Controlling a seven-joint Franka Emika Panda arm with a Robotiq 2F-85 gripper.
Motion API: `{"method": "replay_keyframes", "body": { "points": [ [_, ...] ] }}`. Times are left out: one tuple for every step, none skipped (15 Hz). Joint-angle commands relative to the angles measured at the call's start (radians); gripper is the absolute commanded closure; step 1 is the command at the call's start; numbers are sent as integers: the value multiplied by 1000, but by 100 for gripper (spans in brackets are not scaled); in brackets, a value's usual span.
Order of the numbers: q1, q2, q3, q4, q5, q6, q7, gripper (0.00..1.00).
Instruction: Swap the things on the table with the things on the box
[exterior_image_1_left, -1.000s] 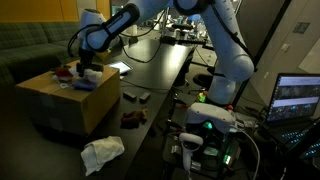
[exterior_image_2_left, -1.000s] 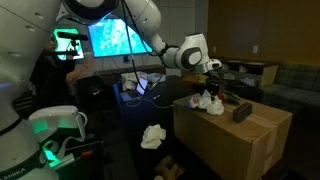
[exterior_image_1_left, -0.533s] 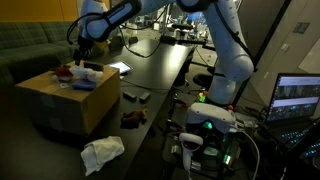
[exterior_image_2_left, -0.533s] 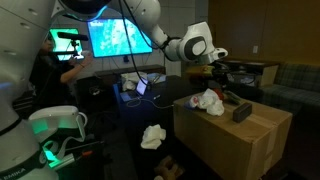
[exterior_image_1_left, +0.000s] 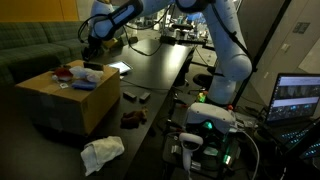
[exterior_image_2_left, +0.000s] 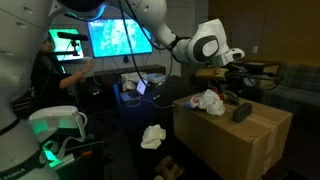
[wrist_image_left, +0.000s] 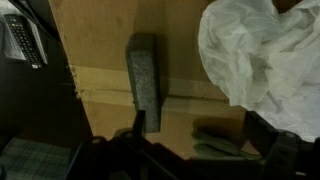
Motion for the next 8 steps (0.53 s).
{"method": "replay_keyframes", "body": {
  "points": [
    [-24,45,12,41,22,-9,-30,0],
    [-28,54,13,45,22,-11,-31,0],
    [-30,66,14,46,22,-8,-33,0],
    [-31,77,14,52,21,-10,-34,0],
    [-33,89,14,57,21,-11,-38,0],
    [-31,102,9,66,16,-13,-34,0],
    [-30,121,4,81,12,-17,-30,0],
    [-31,133,2,91,12,-21,-31,0]
  ]
}}
